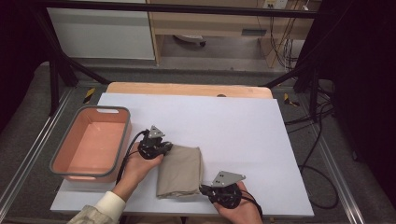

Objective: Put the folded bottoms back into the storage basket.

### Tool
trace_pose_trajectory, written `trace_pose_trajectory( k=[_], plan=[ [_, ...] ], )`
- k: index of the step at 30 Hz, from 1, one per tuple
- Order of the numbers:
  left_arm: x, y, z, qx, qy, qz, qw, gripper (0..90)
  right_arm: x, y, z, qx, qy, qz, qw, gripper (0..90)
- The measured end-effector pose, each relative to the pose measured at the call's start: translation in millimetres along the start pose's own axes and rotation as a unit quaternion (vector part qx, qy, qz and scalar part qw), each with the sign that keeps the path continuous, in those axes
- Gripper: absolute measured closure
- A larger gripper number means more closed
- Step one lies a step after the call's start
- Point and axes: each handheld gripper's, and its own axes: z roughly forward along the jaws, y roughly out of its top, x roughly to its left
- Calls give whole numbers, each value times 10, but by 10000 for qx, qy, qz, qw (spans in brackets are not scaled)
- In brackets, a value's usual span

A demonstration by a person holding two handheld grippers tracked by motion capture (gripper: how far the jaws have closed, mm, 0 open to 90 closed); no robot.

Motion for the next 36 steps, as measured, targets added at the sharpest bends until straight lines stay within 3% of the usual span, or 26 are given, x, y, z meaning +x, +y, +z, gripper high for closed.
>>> trace_pose_trajectory(
  k=[8,15,29,36],
  plan=[
    [-58,281,-195,42,-86,288,9995,825,1,232,-108,-111,96,-92,9999,875],
    [-15,526,-349,18,-140,255,9996,825,-27,501,-208,-227,230,-157,9994,876],
    [54,968,-749,-118,68,396,9991,826,-107,961,-300,-451,372,-166,9982,876],
    [33,1117,-945,-182,158,587,9980,826,-147,1135,-292,-522,461,-150,9975,876]
  ],
)
